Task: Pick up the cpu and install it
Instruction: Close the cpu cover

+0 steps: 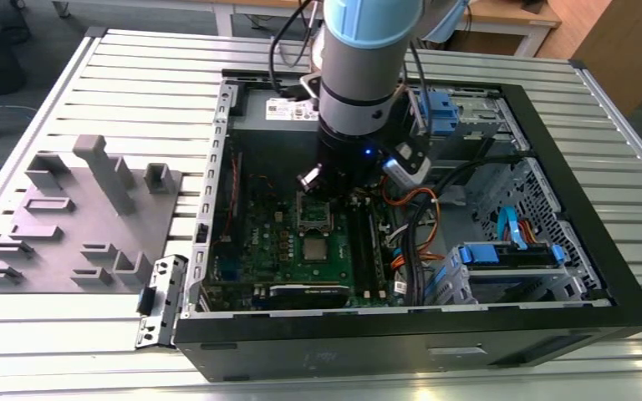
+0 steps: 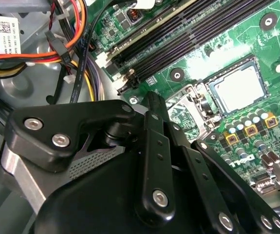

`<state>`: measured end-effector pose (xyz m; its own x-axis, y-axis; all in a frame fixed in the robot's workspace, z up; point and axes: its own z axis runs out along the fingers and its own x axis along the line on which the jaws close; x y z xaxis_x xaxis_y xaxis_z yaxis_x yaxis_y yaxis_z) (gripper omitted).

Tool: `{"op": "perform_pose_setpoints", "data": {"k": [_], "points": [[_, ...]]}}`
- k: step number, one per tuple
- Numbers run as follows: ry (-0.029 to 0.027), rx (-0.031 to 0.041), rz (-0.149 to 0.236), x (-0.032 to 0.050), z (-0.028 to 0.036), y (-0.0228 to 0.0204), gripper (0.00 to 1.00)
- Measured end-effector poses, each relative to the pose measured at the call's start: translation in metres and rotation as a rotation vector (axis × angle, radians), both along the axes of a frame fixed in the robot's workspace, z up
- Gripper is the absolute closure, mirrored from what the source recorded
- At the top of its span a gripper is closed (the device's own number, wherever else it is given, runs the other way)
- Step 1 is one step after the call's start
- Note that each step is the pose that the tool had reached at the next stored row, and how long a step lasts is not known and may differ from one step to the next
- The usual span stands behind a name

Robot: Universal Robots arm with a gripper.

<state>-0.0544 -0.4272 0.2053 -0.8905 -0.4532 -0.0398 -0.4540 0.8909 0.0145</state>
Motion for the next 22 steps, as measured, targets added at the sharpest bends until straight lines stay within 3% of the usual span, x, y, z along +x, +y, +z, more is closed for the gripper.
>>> {"op": "perform_pose_setpoints", "data": {"k": [3,8,16,22], "points": [[-0.0032,-0.0001,0.000,-0.0028,-0.0001,0.0000,0.89],[-0.0032,-0.0003,0.000,-0.0031,0.0007,-0.0001,0.89],[-0.0033,-0.0001,0.000,-0.0031,0.0077,-0.0011,0.89],[-0.0033,-0.0001,0.001,-0.0031,0.0115,-0.0043,0.89]]}}
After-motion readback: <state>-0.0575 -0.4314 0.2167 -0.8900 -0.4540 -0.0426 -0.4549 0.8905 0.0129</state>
